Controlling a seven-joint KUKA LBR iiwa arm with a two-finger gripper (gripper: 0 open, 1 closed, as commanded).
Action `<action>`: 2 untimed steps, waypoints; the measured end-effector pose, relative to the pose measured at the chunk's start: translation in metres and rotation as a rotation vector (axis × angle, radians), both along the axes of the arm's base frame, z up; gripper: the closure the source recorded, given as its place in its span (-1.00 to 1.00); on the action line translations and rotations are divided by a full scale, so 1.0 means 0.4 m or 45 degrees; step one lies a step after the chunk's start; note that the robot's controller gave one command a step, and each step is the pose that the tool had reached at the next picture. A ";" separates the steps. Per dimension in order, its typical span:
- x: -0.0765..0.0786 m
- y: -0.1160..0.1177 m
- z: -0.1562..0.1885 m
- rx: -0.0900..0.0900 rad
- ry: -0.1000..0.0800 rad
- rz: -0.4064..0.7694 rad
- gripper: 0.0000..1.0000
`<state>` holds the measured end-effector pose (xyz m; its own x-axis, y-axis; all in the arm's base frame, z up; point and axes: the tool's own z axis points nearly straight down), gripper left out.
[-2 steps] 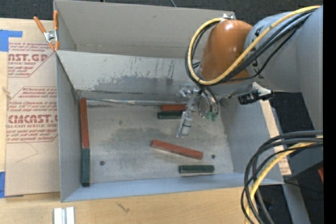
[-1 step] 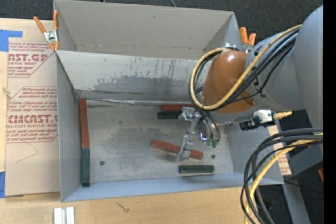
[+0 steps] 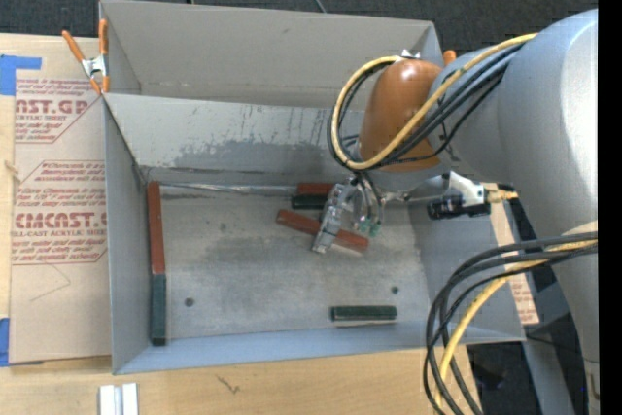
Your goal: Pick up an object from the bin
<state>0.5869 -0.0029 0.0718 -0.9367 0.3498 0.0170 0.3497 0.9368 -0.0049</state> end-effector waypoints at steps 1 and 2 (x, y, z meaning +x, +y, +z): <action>-0.001 0.000 0.000 0.000 -0.001 0.000 1.00; -0.003 0.000 0.007 0.000 -0.001 -0.001 1.00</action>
Offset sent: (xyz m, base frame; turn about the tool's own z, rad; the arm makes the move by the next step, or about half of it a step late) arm -0.0001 0.0000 0.0794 -0.0001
